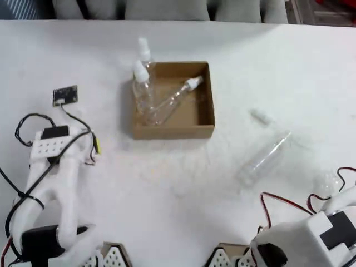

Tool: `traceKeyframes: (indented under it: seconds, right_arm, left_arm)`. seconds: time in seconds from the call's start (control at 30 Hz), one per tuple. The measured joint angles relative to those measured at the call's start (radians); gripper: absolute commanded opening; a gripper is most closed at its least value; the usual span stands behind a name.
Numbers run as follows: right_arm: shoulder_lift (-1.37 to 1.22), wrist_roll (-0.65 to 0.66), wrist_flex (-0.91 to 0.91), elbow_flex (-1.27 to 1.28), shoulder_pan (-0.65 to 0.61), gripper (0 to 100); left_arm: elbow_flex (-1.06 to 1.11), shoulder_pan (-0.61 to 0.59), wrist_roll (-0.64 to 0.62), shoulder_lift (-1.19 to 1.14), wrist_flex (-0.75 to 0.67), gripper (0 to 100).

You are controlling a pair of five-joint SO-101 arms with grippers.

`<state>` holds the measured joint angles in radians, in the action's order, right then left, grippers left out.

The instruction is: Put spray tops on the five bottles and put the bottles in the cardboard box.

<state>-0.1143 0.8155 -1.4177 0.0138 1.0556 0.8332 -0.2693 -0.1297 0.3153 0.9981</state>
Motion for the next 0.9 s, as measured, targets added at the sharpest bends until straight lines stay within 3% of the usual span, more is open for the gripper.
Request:
traceKeyframes:
  seconds: [0.27,0.5,0.67,0.9]
  right_arm:
    - [0.000,-0.002,-0.129,0.000,-0.114,1.6]
    - [0.008,-0.100,-0.215,0.000,-0.269,1.8]
    - [0.101,-0.253,-0.269,0.000,-0.457,2.5]
    - [0.146,-0.500,-0.270,0.000,-0.825,14.9]
  left_arm:
    - [0.028,-0.048,0.005,0.000,-0.028,2]
    - [0.097,-0.063,0.153,0.000,-0.086,2]
    - [0.097,-0.063,0.166,0.000,-0.109,2]
    - [0.100,-0.063,0.166,0.000,-0.124,2]
